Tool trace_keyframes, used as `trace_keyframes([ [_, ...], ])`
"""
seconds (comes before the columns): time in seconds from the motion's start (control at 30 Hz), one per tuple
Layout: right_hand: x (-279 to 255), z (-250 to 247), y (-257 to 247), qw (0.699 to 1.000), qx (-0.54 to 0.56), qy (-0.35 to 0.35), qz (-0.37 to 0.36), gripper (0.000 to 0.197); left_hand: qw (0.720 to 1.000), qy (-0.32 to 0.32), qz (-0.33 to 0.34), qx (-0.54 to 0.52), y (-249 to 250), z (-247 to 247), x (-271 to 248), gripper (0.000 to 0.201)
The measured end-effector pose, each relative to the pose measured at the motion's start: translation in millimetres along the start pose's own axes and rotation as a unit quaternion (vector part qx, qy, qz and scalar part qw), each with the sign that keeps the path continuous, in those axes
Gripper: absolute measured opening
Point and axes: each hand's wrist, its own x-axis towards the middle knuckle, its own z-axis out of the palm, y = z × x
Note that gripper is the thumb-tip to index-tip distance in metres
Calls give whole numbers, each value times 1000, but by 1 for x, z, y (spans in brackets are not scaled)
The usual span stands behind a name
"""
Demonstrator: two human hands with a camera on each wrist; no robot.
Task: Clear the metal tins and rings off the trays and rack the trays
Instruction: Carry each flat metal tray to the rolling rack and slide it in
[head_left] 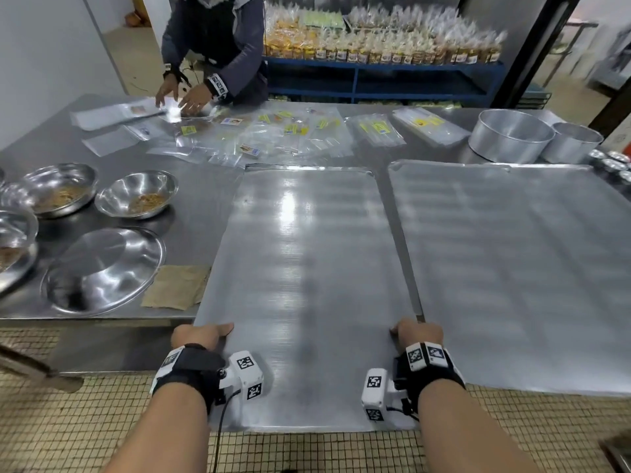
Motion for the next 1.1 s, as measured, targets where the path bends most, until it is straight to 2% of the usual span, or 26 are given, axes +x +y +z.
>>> trace_keyframes([
  [0.07,2,-5,1,1000,-4,2,-8,28,1000,12,4,-25,-5,4,13,72],
  [0.2,-1,-20,3,999,10,2,-30,35,1000,21,10,-1,20,0,-56,50],
  [0.4,-1,-53,13,996,84,30,18,21,998,17,55,18,30,14,-93,43],
  [0.5,0,-77,17,994,104,39,15,25,995,18,94,31,38,28,-115,49],
  [0.6,1,-104,22,994,93,54,-4,31,991,-9,128,49,47,43,-137,48],
  [0.7,3,-132,29,996,52,58,-31,37,987,-14,129,95,48,59,-152,57],
  [0.77,7,-149,38,996,36,65,-43,36,984,-21,126,124,41,68,-161,56],
  [0.83,9,-163,48,996,21,70,-48,28,982,-24,125,137,30,77,-170,46],
  [0.9,12,-175,58,997,11,75,-35,5,979,-37,130,152,19,84,-179,44],
  [1.0,16,-189,72,997,21,78,-18,18,978,-46,133,156,11,93,-187,55],
  [1.1,15,-202,83,996,29,80,-6,36,976,-52,139,158,9,101,-196,54],
])
